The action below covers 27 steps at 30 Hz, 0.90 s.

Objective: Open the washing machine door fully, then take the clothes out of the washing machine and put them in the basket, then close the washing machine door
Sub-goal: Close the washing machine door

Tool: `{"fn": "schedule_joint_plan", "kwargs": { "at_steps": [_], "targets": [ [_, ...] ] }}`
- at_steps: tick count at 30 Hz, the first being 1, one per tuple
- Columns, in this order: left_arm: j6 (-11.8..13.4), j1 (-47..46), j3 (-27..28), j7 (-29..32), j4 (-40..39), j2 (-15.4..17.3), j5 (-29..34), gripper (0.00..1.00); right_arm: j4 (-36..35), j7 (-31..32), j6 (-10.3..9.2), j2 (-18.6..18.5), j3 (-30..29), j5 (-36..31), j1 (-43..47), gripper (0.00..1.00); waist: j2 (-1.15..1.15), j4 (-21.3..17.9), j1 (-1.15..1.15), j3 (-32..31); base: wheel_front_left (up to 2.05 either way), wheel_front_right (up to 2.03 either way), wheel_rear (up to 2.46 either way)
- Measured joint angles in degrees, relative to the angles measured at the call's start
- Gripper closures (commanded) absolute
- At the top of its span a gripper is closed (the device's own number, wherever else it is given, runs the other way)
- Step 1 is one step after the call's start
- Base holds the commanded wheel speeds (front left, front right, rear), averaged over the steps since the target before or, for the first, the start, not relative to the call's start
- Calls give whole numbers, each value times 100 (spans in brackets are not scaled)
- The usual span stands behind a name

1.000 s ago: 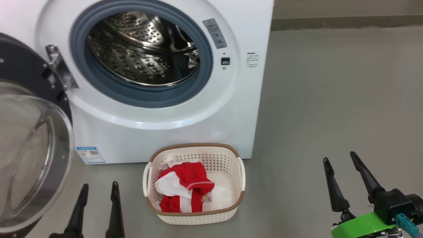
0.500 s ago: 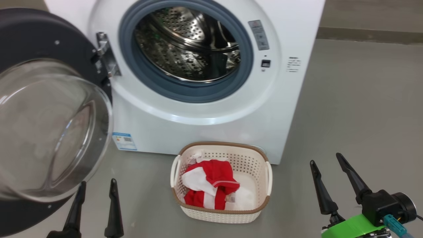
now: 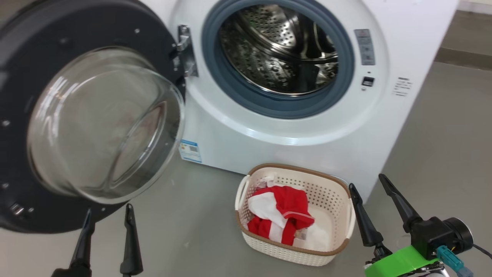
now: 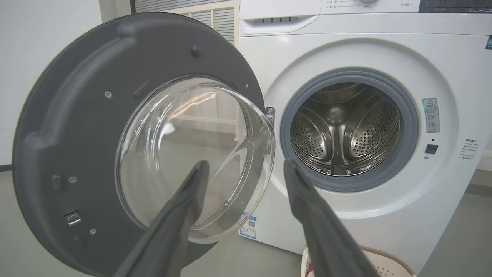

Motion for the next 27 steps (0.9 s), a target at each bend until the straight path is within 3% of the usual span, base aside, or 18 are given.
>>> {"fn": "schedule_joint_plan", "kwargs": {
  "at_steps": [16, 27],
  "targets": [
    [252, 99, 15, 166, -283, 19, 41, 0, 44, 0, 0, -12, 404, 10, -408, 0, 0, 1057, 0, 112, 0, 0, 0],
    [438, 310, 116, 81, -467, 13, 40, 0, 224, 0, 0, -35, 589, 10, -637, 0, 0, 1160, 0, 226, 0, 0, 0]
  ]
}}
